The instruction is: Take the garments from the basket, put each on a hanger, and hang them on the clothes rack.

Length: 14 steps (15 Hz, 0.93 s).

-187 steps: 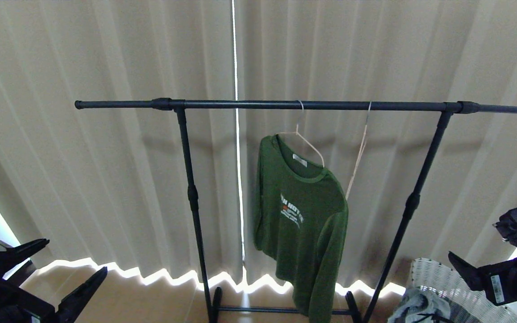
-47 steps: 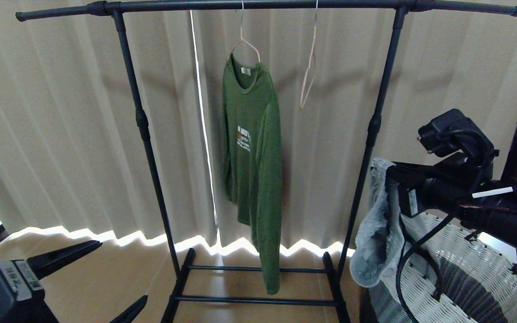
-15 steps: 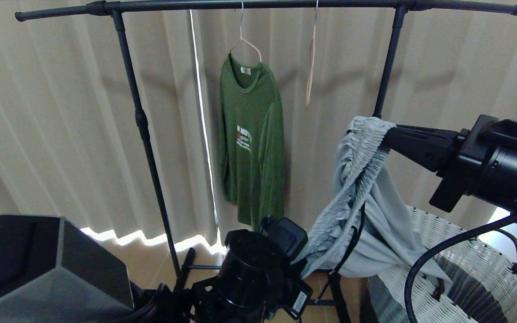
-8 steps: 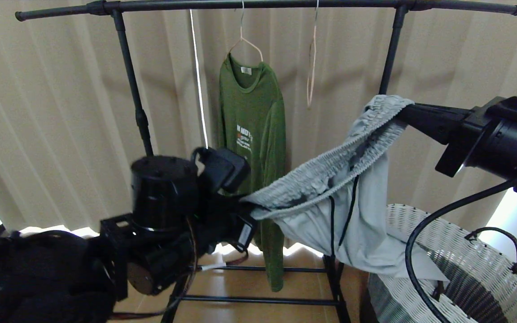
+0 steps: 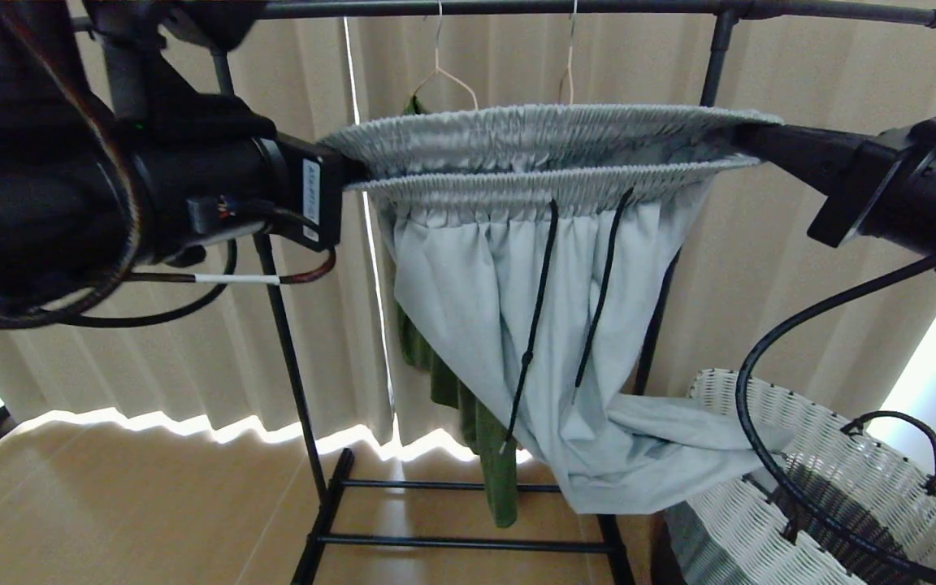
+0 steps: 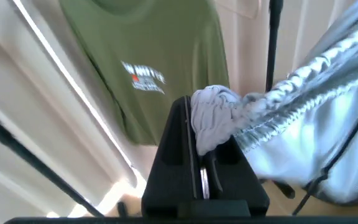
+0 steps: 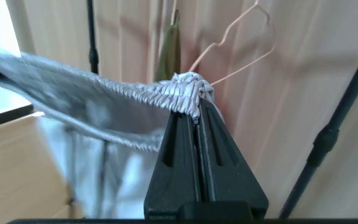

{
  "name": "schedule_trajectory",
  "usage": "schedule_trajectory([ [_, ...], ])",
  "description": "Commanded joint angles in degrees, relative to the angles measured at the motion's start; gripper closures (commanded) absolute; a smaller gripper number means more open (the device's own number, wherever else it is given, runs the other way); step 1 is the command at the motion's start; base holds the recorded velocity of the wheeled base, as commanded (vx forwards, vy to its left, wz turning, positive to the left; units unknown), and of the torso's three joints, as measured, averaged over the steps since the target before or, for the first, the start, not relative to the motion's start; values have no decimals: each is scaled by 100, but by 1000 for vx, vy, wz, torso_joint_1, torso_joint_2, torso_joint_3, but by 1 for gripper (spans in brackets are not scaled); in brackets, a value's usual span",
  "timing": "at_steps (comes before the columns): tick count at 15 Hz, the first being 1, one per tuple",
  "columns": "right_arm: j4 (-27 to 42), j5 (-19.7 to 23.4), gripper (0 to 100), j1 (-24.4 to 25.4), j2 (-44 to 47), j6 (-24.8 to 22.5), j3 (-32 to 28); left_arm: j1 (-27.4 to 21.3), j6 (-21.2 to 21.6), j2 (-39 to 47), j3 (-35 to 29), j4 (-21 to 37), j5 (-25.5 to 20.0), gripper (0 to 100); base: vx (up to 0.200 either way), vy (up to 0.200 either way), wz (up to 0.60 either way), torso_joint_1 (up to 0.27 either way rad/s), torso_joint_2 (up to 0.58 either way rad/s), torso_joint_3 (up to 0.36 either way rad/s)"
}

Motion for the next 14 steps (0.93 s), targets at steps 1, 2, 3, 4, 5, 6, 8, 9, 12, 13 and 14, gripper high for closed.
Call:
schedule_trajectory([
  [1,47,-3,100,-99,73,3,-237,21,105,-318,-248,233,8,100,0,0,0,0,0,0],
  [2,83,-3,100,-213,117,3,-281,21,105,-380,-187,347,17,100,0,0,0,0,0,0],
  [3,83,-3,100,-318,170,3,-220,21,105,-380,-2,418,26,100,0,0,0,0,0,0],
  [4,65,6,100,-415,205,12,-97,12,114,-380,305,400,52,100,0,0,0,0,0,0],
  [5,12,6,100,-450,275,12,35,-15,123,-371,569,383,61,100,0,0,0,0,0,0],
  [6,3,-12,100,-459,319,12,114,-23,123,-371,736,374,61,100,0,0,0,0,0,0],
  [8,-5,-12,100,-459,442,12,158,-15,123,-353,877,268,61,100,0,0,0,0,0,0],
  [9,-41,-20,100,-459,565,3,70,3,123,-345,815,84,52,100,0,0,0,0,0,0],
  [12,-524,-29,100,-591,838,-6,-141,21,298,-353,710,-30,61,100,0,0,0,0,0,0],
  [13,-568,-38,100,-635,873,-14,-149,12,290,-380,648,-92,61,100,0,0,0,0,0,0],
  [14,-665,-29,100,-740,882,-14,-176,12,263,-371,560,-153,61,100,0,0,0,0,0,0],
])
